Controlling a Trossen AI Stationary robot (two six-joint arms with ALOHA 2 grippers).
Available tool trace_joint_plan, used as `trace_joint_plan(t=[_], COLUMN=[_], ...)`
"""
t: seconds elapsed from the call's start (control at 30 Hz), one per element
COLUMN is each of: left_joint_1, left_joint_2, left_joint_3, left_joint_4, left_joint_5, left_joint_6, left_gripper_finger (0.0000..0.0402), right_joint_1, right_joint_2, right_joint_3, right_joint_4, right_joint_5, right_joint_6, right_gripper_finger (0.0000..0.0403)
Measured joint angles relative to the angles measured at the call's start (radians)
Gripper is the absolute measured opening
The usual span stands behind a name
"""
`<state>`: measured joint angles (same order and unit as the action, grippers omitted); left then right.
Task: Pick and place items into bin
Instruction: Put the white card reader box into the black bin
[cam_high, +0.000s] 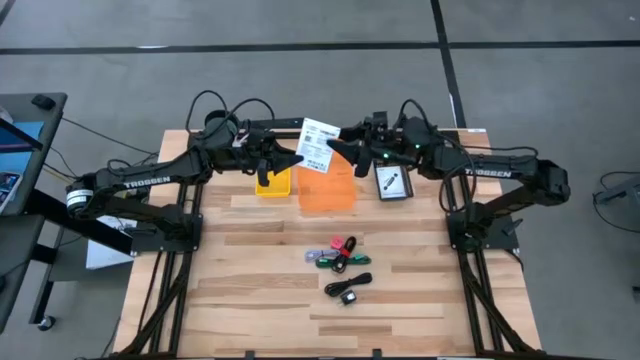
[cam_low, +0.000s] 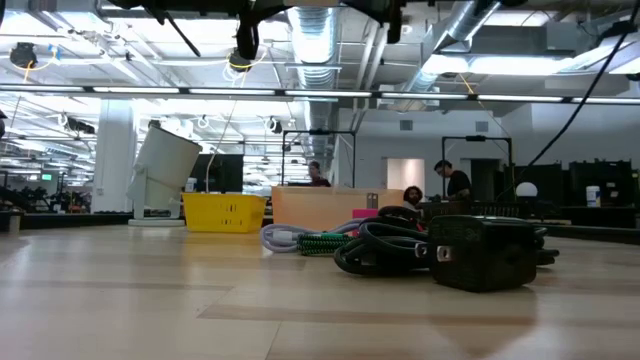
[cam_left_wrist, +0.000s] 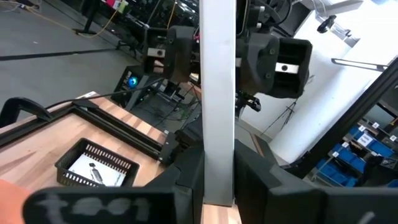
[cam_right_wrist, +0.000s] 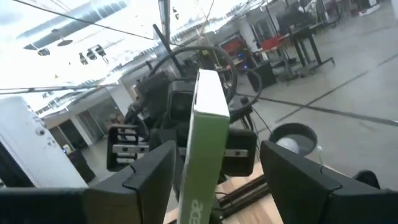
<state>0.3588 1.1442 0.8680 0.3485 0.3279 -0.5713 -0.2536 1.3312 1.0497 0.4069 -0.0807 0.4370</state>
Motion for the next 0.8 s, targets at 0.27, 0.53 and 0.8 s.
trace_joint_plan(t=[0.27, 0.53, 0.8], left_joint_1=[0.0, 0.0, 0.0], left_joint_2=[0.0, 0.0, 0.0], left_joint_3=[0.0, 0.0, 0.0], left_joint_4=[-0.018, -0.017, -0.017], left_joint_5=[0.0, 0.0, 0.002], left_joint_6=[0.0, 0.001, 0.001], left_gripper_finger=[0.0052, 0.0052, 0.0052], right_joint_1=[-0.004, -0.004, -0.003], right_joint_2=[0.0, 0.0, 0.0], right_joint_3=[0.06, 0.064, 0.064], right_joint_4=[-0.011, -0.073, -0.079], right_joint_5=[-0.004, -0.011, -0.019], right_joint_6=[-0.028, -0.051, -0.055], right_gripper_finger=[0.0211, 0.0157, 0.0122])
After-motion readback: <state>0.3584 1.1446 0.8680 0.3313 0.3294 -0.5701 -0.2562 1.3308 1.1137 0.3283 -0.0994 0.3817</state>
